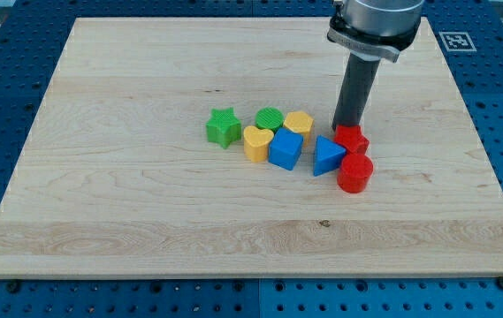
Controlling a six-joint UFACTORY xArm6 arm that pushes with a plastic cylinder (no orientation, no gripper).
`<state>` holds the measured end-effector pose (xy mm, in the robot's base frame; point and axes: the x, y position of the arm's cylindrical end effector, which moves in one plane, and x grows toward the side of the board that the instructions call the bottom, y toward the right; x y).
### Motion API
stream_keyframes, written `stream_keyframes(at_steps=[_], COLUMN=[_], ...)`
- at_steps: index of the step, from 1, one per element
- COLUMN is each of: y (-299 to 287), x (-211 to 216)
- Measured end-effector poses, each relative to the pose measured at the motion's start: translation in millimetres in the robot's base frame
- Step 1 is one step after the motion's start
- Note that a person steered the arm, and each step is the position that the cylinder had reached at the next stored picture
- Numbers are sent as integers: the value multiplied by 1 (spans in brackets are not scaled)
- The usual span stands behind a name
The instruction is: Push red star along with group of blocks towards left
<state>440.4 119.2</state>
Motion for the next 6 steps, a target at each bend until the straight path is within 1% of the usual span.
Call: stream_keyframes(at_steps=[1, 2, 3, 5, 6], y=[27, 50, 26, -16, -43], x=[4, 18, 29, 36, 46])
